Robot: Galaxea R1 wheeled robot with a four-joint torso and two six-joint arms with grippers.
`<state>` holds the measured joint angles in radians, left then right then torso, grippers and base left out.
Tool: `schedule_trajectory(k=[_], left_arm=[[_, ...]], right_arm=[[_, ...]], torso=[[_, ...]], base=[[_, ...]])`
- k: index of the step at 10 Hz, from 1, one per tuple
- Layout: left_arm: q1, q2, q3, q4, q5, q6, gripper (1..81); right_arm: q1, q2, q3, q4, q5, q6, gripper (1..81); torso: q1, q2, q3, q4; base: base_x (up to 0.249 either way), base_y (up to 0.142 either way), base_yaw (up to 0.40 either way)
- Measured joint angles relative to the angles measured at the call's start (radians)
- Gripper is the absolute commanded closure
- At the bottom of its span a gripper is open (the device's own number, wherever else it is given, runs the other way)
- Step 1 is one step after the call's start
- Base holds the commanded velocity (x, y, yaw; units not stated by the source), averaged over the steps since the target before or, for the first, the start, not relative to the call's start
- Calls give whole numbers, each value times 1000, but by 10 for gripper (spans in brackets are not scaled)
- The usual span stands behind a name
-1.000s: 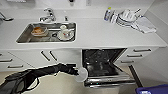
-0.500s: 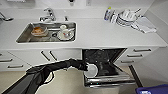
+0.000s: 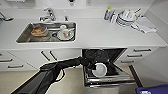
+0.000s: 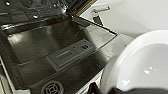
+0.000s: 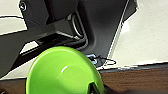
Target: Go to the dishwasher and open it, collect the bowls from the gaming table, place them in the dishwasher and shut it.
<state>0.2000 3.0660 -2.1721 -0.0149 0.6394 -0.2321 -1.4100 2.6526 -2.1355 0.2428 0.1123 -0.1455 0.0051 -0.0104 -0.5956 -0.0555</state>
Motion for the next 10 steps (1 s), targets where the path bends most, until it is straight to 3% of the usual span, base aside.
schedule_trajectory(k=[6, 8, 10], left_arm=[[30, 19, -2, 0, 3, -3, 10], [55, -59, 83, 0, 13, 0, 10], [80, -198, 219, 0, 15, 0, 10]], right_arm=[[-2, 6, 2, 0, 12, 0, 811], [9, -15, 50, 0, 11, 0, 811], [41, -68, 143, 1, 11, 0, 811]], torso=[[0, 0, 0, 0], [0, 0, 0, 0], [0, 0, 0, 0]], base=[[0, 0, 0], [0, 0, 0], [0, 0, 0]])
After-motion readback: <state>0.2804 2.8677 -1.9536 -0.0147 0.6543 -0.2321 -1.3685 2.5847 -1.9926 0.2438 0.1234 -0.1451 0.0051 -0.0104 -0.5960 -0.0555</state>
